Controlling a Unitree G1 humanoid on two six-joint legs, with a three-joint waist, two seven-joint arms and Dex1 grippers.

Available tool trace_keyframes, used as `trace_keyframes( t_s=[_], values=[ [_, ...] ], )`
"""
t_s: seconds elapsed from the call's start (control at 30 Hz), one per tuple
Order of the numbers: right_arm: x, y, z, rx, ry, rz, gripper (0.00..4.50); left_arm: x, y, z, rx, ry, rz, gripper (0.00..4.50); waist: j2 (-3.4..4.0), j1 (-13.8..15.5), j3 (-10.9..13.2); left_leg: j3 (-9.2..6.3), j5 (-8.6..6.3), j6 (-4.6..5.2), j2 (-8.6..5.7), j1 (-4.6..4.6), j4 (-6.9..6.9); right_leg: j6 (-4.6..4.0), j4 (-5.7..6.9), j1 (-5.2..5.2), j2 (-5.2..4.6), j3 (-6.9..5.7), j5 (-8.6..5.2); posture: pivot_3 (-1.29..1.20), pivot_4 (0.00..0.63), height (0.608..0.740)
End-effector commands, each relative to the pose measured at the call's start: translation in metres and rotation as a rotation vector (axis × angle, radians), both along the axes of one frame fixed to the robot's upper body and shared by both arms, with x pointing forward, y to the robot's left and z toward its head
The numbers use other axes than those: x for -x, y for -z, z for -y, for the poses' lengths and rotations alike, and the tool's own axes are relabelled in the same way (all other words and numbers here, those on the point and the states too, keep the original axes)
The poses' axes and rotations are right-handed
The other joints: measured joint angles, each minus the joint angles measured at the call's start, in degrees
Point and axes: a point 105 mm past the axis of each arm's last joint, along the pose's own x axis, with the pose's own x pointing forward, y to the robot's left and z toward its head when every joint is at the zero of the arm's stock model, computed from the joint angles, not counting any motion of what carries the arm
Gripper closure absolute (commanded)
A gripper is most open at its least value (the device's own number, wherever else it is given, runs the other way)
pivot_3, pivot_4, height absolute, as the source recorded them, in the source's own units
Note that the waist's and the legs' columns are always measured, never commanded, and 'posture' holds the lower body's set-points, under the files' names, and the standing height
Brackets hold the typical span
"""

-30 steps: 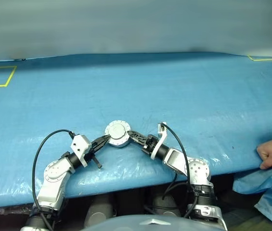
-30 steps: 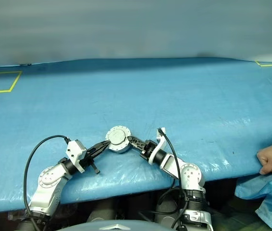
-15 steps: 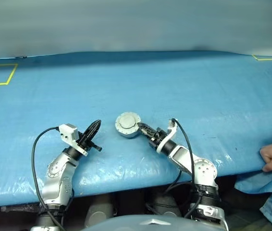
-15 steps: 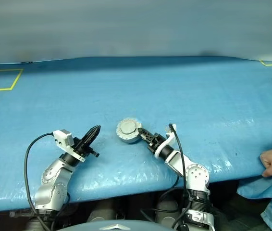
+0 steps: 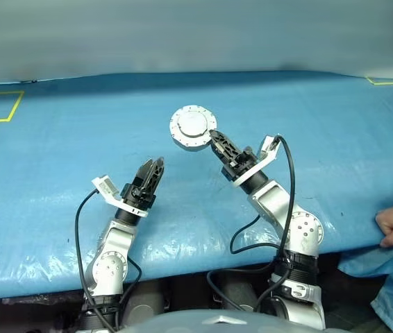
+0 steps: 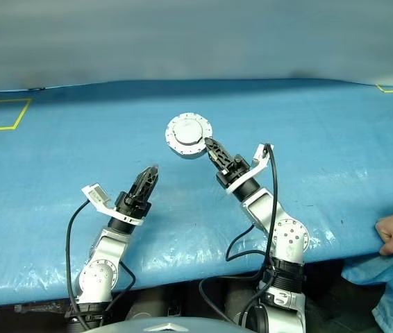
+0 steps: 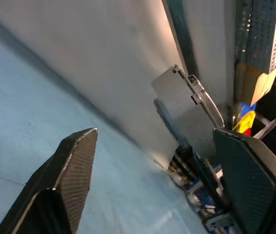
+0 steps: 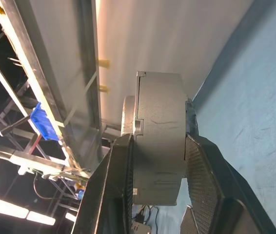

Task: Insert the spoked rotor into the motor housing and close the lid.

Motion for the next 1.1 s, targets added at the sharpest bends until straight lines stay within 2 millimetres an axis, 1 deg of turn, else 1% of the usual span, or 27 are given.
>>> trace_keyframes(
  t_s=[0.03,0.13,0.33,0.43,0.53,0.67,0.73,0.87,1.0,1.1],
  values=[
    [0.012,-0.027,-0.004,-0.060,-0.039,0.114,3.33,0.010,-0.022,0.010,0.162,0.144,0.021,0.01,-0.01,0.02,0.00,-0.01,0.00,0.00,0.00,0.00,0.00,0.00,0.00,0.00,0.00,-0.01,0.00,0.00,0.150,0.740],
    [0.017,-0.019,-0.013,-0.036,-0.076,0.094,3.33,0.012,-0.026,0.019,0.193,0.216,0.003,0.01,0.00,-0.04,0.00,-0.01,0.00,0.00,0.00,0.01,0.00,-0.01,0.00,0.01,0.02,0.01,-0.01,0.00,0.150,0.740],
    [0.028,-0.019,-0.024,-0.028,-0.131,0.109,3.33,0.006,-0.026,0.020,0.204,0.213,-0.029,0.01,-0.01,-0.01,0.00,0.00,0.02,-0.03,0.00,0.02,0.01,-0.02,0.01,0.01,0.09,0.06,0.00,0.00,0.150,0.740],
    [0.034,-0.012,-0.033,-0.003,-0.166,0.089,3.33,0.004,-0.030,0.022,0.212,0.224,-0.023,0.01,-0.01,0.02,0.00,-0.01,0.02,-0.03,-0.01,0.02,0.03,-0.03,0.01,0.01,0.10,0.08,0.00,0.00,0.150,0.740],
    [0.039,-0.010,-0.038,0.002,-0.195,0.086,3.33,0.000,-0.032,0.022,0.216,0.209,-0.021,0.01,-0.02,0.09,-0.01,-0.01,0.02,-0.03,-0.01,0.03,0.05,-0.11,0.01,0.04,0.10,0.07,-0.05,0.00,0.150,0.740],
    [0.042,-0.009,-0.039,0.009,-0.204,0.090,3.33,-0.006,-0.033,0.017,0.243,0.152,-0.035,0.01,-0.02,0.07,0.00,0.00,0.02,-0.03,-0.01,0.03,0.08,-0.12,0.01,0.03,0.11,0.11,-0.05,0.00,0.150,0.740],
    [0.043,-0.008,-0.039,0.013,-0.203,0.090,3.33,-0.008,-0.031,0.016,0.223,0.140,-0.046,0.01,-0.02,0.07,0.00,0.00,0.02,-0.03,-0.01,0.03,0.10,-0.16,0.01,0.04,0.12,0.12,-0.07,0.00,0.150,0.740],
    [0.043,-0.010,-0.036,0.005,-0.191,0.099,3.33,-0.005,-0.026,0.019,0.202,0.151,-0.063,0.01,-0.02,0.09,0.00,0.01,0.01,-0.02,-0.01,0.03,0.09,-0.19,0.00,0.04,0.13,0.13,-0.04,0.00,0.150,0.740],
    [0.041,-0.013,-0.034,-0.009,-0.176,0.116,3.33,-0.003,-0.026,0.020,0.196,0.162,-0.061,0.01,-0.02,0.07,0.00,0.01,0.02,-0.03,-0.01,0.03,0.10,-0.19,0.00,0.04,0.14,0.13,-0.03,0.00,0.150,0.740],
    [0.040,-0.019,-0.031,-0.027,-0.164,0.142,3.33,-0.002,-0.026,0.019,0.200,0.161,-0.064,0.01,-0.02,0.08,0.00,0.00,0.02,-0.03,0.00,0.03,0.10,-0.19,0.01,0.04,0.15,0.14,-0.04,0.00,0.150,0.740]
  ],
)
